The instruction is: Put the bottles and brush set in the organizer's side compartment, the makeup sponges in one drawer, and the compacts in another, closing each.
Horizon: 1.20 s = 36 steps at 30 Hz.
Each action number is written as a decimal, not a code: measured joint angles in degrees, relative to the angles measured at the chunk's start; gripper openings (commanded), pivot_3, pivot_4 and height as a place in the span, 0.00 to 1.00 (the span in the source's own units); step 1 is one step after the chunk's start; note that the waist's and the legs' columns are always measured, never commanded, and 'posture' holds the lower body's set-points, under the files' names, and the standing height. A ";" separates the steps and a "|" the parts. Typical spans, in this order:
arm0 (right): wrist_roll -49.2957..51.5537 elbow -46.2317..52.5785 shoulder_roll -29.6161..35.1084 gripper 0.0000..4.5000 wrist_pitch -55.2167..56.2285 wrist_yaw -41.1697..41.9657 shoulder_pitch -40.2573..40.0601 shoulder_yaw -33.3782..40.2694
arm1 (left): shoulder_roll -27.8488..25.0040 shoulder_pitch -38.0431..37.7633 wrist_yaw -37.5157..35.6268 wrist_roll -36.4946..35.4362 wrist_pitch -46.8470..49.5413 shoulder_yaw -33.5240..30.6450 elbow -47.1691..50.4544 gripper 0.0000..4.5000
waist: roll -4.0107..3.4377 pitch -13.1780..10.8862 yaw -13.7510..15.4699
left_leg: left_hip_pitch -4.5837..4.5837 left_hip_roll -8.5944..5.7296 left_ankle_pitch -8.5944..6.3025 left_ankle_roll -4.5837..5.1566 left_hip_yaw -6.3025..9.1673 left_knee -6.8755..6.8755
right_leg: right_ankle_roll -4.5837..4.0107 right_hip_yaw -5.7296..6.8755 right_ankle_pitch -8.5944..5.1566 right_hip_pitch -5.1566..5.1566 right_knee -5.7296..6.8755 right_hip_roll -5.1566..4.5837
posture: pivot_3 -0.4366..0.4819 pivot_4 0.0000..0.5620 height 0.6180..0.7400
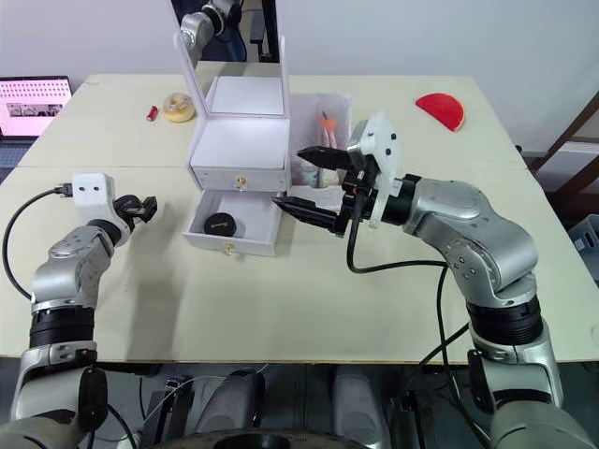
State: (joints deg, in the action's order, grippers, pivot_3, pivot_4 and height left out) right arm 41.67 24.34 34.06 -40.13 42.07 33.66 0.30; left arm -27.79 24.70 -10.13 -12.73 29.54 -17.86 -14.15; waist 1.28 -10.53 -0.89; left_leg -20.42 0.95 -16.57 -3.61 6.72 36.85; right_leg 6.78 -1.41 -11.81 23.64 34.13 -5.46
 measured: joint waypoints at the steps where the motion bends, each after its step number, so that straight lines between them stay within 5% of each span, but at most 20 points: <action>1: -0.01 -0.19 -0.25 1.00 0.38 0.06 0.00 0.18 | -0.02 -0.26 0.02 -0.09 0.03 -0.15 0.25 1.00 | 0.00 0.00 0.01 | 0.00 0.00 0.00 0.00 0.00 0.00 | 0.00 0.00 0.00 0.00 0.00 0.00 | 0.48 0.27 1.00; 36: -1.11 0.12 -0.20 1.00 -0.53 -0.94 -1.17 0.21 | 0.48 1.95 -0.97 1.01 -3.59 1.36 -5.41 1.00 | 0.00 -0.01 0.07 | -0.06 0.00 0.00 0.00 0.00 -0.04 | 0.01 0.00 -0.02 0.06 -0.04 0.00 | 0.48 0.27 1.00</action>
State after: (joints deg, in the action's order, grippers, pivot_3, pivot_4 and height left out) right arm 40.56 24.46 33.87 -40.66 41.14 32.49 0.51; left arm -27.31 26.65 -11.10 -11.72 25.95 -16.50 -19.55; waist 1.27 -10.54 -0.82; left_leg -20.48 0.95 -16.57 -3.61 6.72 36.81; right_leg 6.79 -1.40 -11.82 23.70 34.10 -5.46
